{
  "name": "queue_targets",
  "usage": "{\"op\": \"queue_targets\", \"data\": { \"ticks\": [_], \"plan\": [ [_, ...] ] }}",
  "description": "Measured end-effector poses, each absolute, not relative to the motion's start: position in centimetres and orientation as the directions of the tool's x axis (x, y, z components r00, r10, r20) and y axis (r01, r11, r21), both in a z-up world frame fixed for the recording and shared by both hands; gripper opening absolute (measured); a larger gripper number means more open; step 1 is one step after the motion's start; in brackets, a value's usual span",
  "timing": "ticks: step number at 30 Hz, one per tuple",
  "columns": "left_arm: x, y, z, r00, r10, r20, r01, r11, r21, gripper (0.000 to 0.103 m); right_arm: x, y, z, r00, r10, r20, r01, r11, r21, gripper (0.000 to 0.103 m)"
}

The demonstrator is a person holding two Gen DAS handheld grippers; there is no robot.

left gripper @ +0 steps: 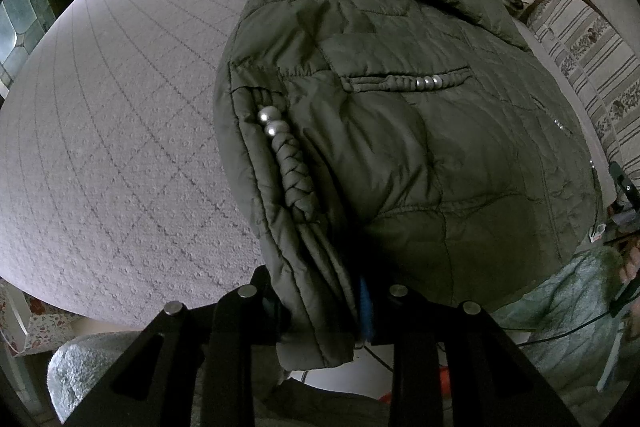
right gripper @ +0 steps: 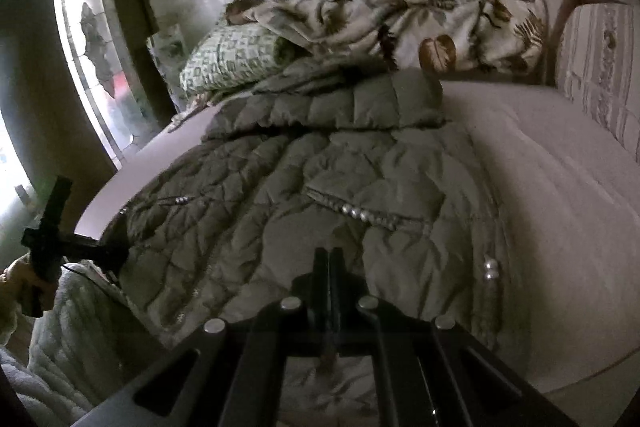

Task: Fold large clothes

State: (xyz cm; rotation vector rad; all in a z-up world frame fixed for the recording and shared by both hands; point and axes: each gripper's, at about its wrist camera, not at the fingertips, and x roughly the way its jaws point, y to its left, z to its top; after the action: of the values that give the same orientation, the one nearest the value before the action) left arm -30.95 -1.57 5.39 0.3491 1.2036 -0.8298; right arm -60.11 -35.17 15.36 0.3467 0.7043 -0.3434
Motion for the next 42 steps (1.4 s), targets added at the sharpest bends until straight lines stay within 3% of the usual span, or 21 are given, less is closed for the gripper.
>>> {"op": "queue_targets", "data": {
  "ticks": [11,20,27,31,34,36,38,42],
  "plan": [
    [-30.8,-1.6,5.4,0.118,-0.377,-0.919,0.725,0.665,-0.18,0.03,-60.6,-31.0,19.4,0.801,-0.195,-0.566,0.283,0.956,0.071,0.001],
    [-30.8,-1.6,5.2,0.112,-0.382,-0.917,0.717,0.67,-0.192,0.031,-60.4,-26.6,23.7,0.879,-0.301,-0.37,0.249,0.951,-0.182,0.002],
    [-30.7,-1.6,5.1,0.108,-0.384,-0.917,0.711,0.674,-0.199,0.032,-59.1,-24.1,24.7,0.849,-0.403,-0.342,0.289,0.895,-0.338,0.0],
    [-30.6,-1.6,5.1,0.107,-0.384,-0.917,0.71,0.675,-0.2,0.032,-59.0,-23.9,25.1,0.845,-0.427,-0.321,0.316,0.884,-0.344,0.0],
    [-30.6,-1.6,5.1,0.106,-0.385,-0.917,0.709,0.676,-0.201,0.032,-59.4,-24.9,25.6,0.88,-0.342,-0.329,0.267,0.93,-0.252,0.001],
    [-30.6,-1.7,5.1,0.105,-0.384,-0.917,0.707,0.678,-0.202,0.032,-59.6,-26.2,26.2,0.909,-0.219,-0.355,0.196,0.975,-0.102,0.001],
    [-30.6,-1.7,5.1,0.106,-0.383,-0.918,0.706,0.679,-0.201,0.032,-59.7,-28.3,26.7,0.93,-0.012,-0.368,0.072,0.986,0.15,0.001],
    [-30.6,-1.7,5.0,0.106,-0.383,-0.918,0.706,0.678,-0.202,0.032,-58.3,-31.2,26.1,0.907,0.173,-0.384,0.014,0.898,0.439,0.002]
  ]
}}
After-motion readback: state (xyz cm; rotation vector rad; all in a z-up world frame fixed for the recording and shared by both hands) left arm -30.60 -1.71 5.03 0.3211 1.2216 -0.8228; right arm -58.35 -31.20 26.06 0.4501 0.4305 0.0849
